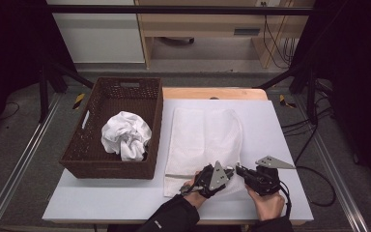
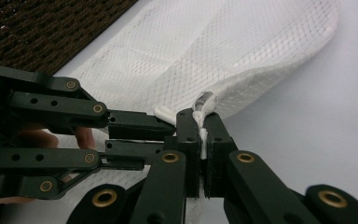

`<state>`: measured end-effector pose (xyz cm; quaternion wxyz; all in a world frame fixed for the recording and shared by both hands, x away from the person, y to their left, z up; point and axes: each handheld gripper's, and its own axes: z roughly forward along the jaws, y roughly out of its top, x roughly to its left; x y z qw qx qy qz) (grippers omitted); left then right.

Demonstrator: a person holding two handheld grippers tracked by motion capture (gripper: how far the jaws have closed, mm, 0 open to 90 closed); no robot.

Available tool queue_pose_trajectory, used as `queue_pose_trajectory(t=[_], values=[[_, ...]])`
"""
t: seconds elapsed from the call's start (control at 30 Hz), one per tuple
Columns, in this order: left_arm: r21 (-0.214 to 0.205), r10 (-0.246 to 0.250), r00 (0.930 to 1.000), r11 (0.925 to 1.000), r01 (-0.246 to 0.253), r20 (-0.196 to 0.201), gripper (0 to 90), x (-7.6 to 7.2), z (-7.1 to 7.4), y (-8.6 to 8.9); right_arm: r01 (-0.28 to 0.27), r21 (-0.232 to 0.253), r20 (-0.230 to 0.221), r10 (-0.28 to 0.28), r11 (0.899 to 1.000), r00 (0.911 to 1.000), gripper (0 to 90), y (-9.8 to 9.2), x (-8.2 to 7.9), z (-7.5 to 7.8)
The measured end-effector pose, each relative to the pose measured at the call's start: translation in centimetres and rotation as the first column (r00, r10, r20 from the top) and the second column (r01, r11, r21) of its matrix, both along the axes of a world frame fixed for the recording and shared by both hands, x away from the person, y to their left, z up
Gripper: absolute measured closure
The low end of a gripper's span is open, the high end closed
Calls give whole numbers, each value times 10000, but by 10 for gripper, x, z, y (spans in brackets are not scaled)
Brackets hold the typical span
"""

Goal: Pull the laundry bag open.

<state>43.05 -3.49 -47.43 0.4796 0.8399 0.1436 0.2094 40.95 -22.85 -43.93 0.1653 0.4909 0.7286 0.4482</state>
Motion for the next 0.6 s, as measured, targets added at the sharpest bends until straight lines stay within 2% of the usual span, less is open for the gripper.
queue_pose_trajectory(t=[0.2, 0.37, 0.47, 0.6], values=[[-230, 244, 9986, 9994, -255, -477, 709, 7, -2, 2, -22, -1, -63, 22, 10000, 10000, 877, 1, 0, 0], [-469, 66, 9972, 9989, -101, -747, 733, 9, -2, 3, -19, 9, -91, 19, 10000, 10000, 877, 1, 0, 0], [-282, 97, 9976, 9995, -117, -691, 730, 8, -3, 1, -19, 6, -83, 19, 10000, 10000, 878, 1, 0, 0], [-121, 247, 9962, 9996, -258, -841, 703, 12, -6, 0, -55, -16, -12, 55, 10000, 10000, 877, 1, 0, 0]])
